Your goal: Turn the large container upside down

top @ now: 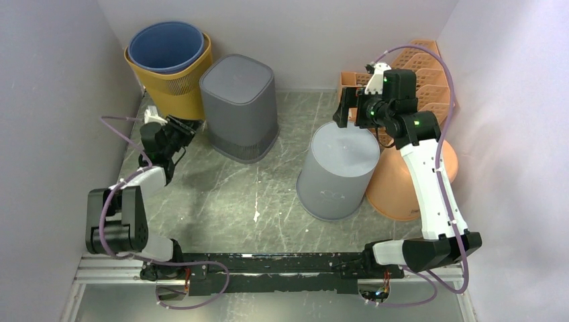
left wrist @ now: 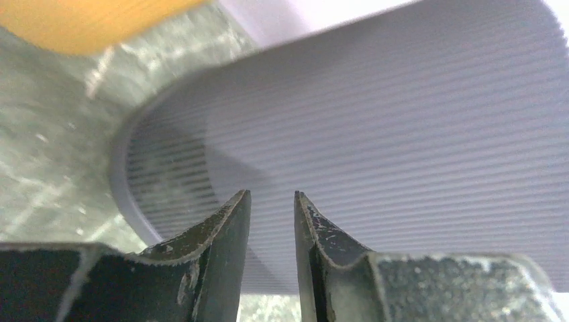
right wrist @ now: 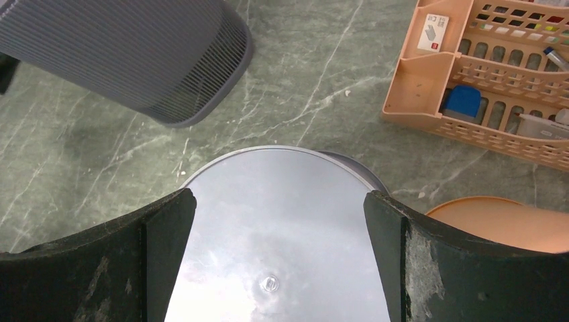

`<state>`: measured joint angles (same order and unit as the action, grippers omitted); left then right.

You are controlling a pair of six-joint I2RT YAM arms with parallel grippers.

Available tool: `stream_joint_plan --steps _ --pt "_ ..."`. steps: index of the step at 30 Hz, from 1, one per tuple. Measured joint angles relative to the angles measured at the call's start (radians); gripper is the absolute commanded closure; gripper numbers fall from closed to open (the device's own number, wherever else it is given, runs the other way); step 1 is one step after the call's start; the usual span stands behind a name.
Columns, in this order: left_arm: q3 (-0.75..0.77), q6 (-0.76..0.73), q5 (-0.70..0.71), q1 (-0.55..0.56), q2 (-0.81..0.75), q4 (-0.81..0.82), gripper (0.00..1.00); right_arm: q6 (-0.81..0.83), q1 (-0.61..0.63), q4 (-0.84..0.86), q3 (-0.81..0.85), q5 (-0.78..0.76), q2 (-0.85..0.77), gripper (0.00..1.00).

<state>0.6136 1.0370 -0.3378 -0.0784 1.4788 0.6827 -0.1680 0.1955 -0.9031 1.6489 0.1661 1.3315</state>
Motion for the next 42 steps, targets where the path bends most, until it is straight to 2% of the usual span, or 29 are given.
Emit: stream_joint_plan --steps 5,12,18,27,34,42 --pt "0.101 -0.120 0.153 -0.001 -0.073 -0.241 0.59 0.000 0.000 0.000 0.000 -0.001 -0.006 0.00" --pt "0.132 -0.154 0.276 0.010 0.005 -0.407 0.61 0.000 0.000 -0.001 0.013 -0.003 0.003 0.00" --pt "0.158 -0.141 0.381 0.068 0.072 -0.433 0.61 0.000 0.000 -0.003 0.037 -0.011 0.029 0.00" --pt "0.333 -0.132 0.493 0.150 0.243 -0.425 0.62 0.001 0.000 -0.032 0.060 -0.037 0.063 0.00" --pt "0.451 -0.141 0.491 0.192 0.365 -0.408 0.61 -0.002 0.000 -0.047 0.062 -0.064 0.065 0.00" --pt "0.571 -0.129 0.433 0.324 0.499 -0.381 0.61 -0.018 0.000 -0.044 0.062 -0.078 0.074 0.00"
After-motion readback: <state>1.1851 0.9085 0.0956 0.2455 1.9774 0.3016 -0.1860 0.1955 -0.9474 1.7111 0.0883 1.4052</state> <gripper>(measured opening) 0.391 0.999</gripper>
